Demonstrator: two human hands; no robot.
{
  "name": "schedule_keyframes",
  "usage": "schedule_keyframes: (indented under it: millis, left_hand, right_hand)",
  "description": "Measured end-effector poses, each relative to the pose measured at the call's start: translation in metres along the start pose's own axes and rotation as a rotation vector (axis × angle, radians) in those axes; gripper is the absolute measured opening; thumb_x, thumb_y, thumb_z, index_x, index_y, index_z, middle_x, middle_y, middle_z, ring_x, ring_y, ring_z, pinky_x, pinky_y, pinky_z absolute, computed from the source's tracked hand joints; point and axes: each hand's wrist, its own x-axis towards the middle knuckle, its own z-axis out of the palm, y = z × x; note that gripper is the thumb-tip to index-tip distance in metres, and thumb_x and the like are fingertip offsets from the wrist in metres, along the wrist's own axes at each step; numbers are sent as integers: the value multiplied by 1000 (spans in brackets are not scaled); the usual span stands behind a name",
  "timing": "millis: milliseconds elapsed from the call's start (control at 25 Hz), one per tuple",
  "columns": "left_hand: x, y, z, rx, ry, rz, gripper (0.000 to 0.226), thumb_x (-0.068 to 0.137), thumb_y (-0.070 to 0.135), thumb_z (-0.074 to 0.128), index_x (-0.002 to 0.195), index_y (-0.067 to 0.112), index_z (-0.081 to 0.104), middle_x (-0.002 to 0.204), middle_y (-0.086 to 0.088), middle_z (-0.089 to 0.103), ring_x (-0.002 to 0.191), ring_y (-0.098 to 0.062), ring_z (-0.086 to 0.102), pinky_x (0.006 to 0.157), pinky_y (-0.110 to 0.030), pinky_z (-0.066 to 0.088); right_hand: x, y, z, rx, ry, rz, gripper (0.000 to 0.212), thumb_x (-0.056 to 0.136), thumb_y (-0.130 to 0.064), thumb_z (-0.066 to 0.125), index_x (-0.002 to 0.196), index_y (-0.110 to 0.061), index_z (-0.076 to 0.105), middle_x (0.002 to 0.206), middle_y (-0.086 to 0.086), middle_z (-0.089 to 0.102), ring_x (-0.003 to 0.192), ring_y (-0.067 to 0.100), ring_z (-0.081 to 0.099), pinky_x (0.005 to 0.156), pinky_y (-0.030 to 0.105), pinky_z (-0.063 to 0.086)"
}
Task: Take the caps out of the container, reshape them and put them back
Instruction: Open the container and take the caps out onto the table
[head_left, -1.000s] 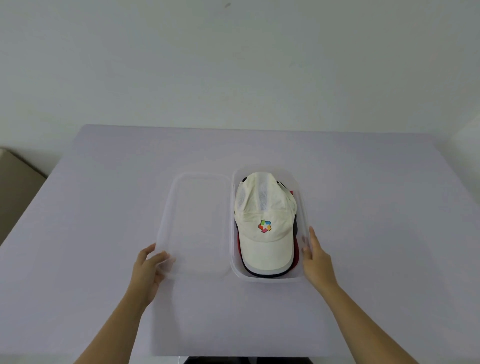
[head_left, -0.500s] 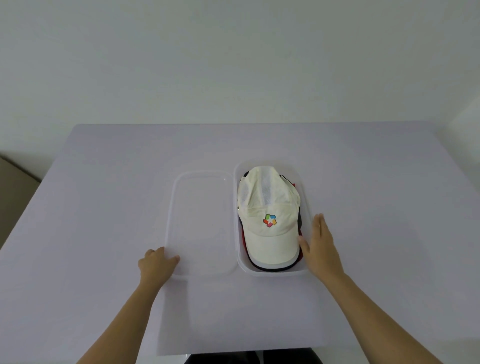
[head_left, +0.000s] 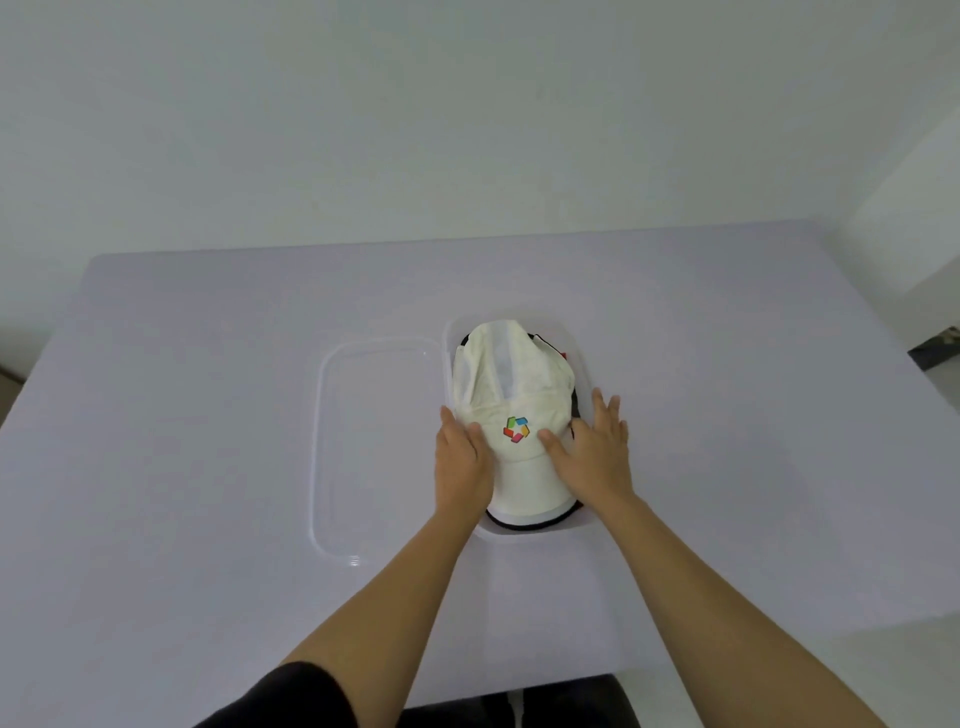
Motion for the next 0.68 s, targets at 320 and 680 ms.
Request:
schedule_keyframes:
  millis: [320, 680]
  left_hand:
    - [-7, 7, 8, -3, 65, -30, 52, 102, 32, 19, 150, 12, 18, 152, -8, 32, 139, -24, 32, 112, -35, 27]
    - [-7, 1, 12, -42, 126, -61, 55, 100, 45, 17, 149, 21, 23, 155, 0, 29, 142, -17, 29, 117, -34, 20]
  right_hand:
    - [-14, -26, -2, 653, 32, 63, 65, 72, -33, 74, 125, -19, 38, 117, -10, 51, 108, 12, 53, 85, 28, 46]
    - [36, -9, -92, 1241, -33, -50, 42, 71, -17, 56, 113, -21, 63, 111, 0, 69, 103, 16, 64, 88, 30, 52]
